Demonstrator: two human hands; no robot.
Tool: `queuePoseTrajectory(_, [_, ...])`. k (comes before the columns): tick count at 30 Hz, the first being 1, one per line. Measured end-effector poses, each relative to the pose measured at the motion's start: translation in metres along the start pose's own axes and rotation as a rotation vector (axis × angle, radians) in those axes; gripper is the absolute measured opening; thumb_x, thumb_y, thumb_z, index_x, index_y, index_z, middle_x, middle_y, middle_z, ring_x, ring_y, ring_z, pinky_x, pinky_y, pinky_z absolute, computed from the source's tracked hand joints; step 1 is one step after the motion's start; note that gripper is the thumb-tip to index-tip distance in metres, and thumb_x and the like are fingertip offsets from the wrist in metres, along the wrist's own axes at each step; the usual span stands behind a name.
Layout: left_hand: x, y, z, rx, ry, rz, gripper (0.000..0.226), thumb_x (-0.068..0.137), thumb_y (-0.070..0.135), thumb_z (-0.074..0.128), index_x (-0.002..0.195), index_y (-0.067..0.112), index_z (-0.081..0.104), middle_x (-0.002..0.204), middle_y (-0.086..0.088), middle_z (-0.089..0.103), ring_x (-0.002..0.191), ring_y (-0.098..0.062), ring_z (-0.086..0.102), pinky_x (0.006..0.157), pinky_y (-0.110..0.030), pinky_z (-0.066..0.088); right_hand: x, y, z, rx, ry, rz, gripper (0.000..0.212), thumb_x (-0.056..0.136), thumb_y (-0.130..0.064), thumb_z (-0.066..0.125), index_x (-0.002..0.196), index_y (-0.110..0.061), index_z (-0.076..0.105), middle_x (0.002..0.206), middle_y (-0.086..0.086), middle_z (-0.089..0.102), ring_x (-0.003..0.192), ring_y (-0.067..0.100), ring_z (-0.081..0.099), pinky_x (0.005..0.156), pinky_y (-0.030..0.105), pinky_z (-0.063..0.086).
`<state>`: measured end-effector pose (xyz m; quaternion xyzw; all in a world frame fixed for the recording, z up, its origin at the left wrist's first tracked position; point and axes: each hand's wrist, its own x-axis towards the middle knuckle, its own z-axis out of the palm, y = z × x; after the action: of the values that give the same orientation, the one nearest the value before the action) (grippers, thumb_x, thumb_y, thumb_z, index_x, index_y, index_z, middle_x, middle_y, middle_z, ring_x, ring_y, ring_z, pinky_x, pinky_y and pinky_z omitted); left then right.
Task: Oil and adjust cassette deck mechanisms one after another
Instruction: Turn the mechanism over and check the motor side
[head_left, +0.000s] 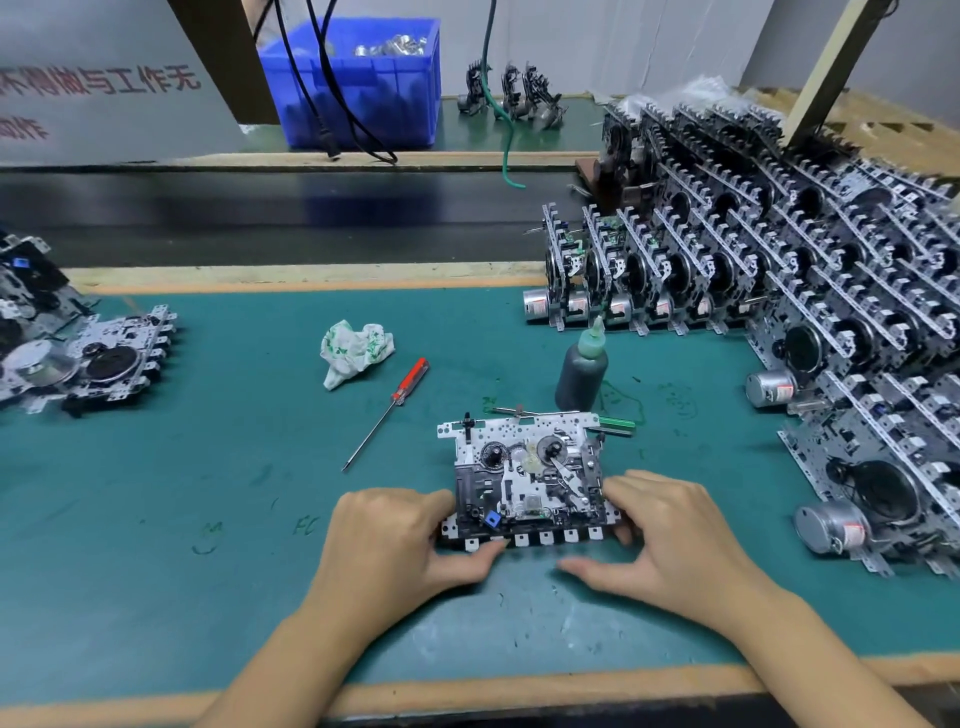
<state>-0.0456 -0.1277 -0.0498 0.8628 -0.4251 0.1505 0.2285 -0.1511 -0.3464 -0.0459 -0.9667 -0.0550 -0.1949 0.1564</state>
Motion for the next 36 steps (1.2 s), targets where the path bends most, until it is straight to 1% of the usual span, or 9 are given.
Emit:
queuePoseTrajectory(4, [0.000, 0.000, 0.002, -0.021, -0.008, -0.017, 0.052, 0.065, 0.059, 0.055, 0.045, 0.014, 0.039, 0.033, 0.001, 0.037, 0.031, -0.022, 0.041, 0.032, -0.022, 0.035, -0.001, -0.001, 0.001, -0.019, -0.001, 0.007, 0.050, 0.068, -0.067, 0.056, 0.059, -0.025, 0.030, 0.054, -0.016, 0.030, 0.048, 0.006, 0.032, 0.044, 0.020, 0.030])
queuePoseTrajectory(7, [0.000, 0.002, 0.001, -0.018, -0.037, 0.004, 0.065, 0.060, 0.075, 0.054, 0.044, 0.014, 0.039, 0.034, 0.002, 0.037, 0.031, -0.020, 0.040, 0.032, -0.024, 0.035, 0.000, -0.002, 0.003, -0.009, 0.042, 0.037, 0.046, 0.073, -0.062, 0.054, 0.059, -0.025, 0.031, 0.053, -0.015, 0.030, 0.047, 0.008, 0.033, 0.045, 0.024, 0.030])
queuePoseTrajectory(9, [0.001, 0.007, 0.000, 0.015, -0.024, -0.062, 0.069, 0.057, 0.081, 0.051, 0.043, 0.015, 0.036, 0.034, 0.002, 0.037, 0.031, -0.020, 0.041, 0.034, -0.022, 0.030, 0.001, -0.003, 0.003, 0.009, 0.058, 0.028, 0.045, 0.075, -0.060, 0.054, 0.060, -0.025, 0.030, 0.053, -0.015, 0.029, 0.047, 0.008, 0.032, 0.048, 0.024, 0.027])
queuePoseTrajectory(13, [0.005, 0.014, 0.002, 0.038, 0.050, -0.125, 0.060, 0.058, 0.075, 0.050, 0.042, 0.019, 0.033, 0.032, -0.001, 0.035, 0.028, -0.021, 0.039, 0.037, -0.017, 0.024, 0.001, -0.005, 0.003, 0.008, 0.043, 0.031, 0.045, 0.076, -0.060, 0.053, 0.061, -0.025, 0.029, 0.054, -0.015, 0.028, 0.048, 0.007, 0.031, 0.047, 0.024, 0.026])
queuePoseTrajectory(18, [0.005, 0.018, 0.004, 0.036, 0.043, -0.212, 0.060, 0.056, 0.072, 0.049, 0.039, 0.016, 0.037, 0.030, -0.001, 0.034, 0.027, -0.022, 0.039, 0.037, -0.017, 0.025, -0.001, -0.005, -0.002, 0.038, -0.018, 0.037, 0.047, 0.068, -0.066, 0.056, 0.062, -0.025, 0.034, 0.052, -0.013, 0.037, 0.048, 0.006, 0.035, 0.047, 0.020, 0.027])
queuePoseTrajectory(24, [0.007, 0.012, 0.000, -0.060, -0.016, -0.122, 0.064, 0.048, 0.085, 0.045, 0.054, 0.026, 0.023, 0.031, 0.000, 0.038, 0.029, -0.022, 0.041, 0.038, -0.016, 0.027, -0.002, -0.009, 0.001, -0.034, 0.036, 0.053, 0.040, 0.076, -0.056, 0.050, 0.062, -0.024, 0.031, 0.054, -0.014, 0.030, 0.047, 0.008, 0.033, 0.046, 0.022, 0.025])
queuePoseTrajectory(28, [0.001, 0.009, 0.001, -0.071, -0.070, -0.032, 0.067, 0.051, 0.086, 0.049, 0.047, 0.021, 0.033, 0.033, 0.003, 0.038, 0.030, -0.018, 0.042, 0.034, -0.019, 0.033, -0.003, -0.007, 0.003, -0.020, 0.046, 0.108, 0.049, 0.071, -0.064, 0.053, 0.057, -0.021, 0.033, 0.050, -0.010, 0.032, 0.045, 0.011, 0.033, 0.044, 0.020, 0.030])
queuePoseTrajectory(31, [0.000, 0.008, 0.001, -0.063, -0.061, -0.028, 0.067, 0.052, 0.085, 0.049, 0.047, 0.020, 0.034, 0.033, 0.003, 0.038, 0.030, -0.019, 0.041, 0.035, -0.019, 0.032, -0.002, -0.009, 0.003, -0.013, 0.033, 0.132, 0.049, 0.072, -0.063, 0.052, 0.055, -0.019, 0.037, 0.046, -0.007, 0.036, 0.043, 0.012, 0.036, 0.042, 0.022, 0.034])
queuePoseTrajectory(36, [0.005, 0.011, -0.003, -0.058, -0.048, -0.083, 0.060, 0.054, 0.082, 0.045, 0.052, 0.025, 0.027, 0.032, -0.001, 0.038, 0.029, -0.020, 0.041, 0.037, -0.015, 0.026, -0.004, -0.009, -0.004, 0.036, -0.004, 0.034, 0.041, 0.079, -0.050, 0.053, 0.059, -0.021, 0.031, 0.054, -0.012, 0.026, 0.049, 0.008, 0.026, 0.047, 0.023, 0.021])
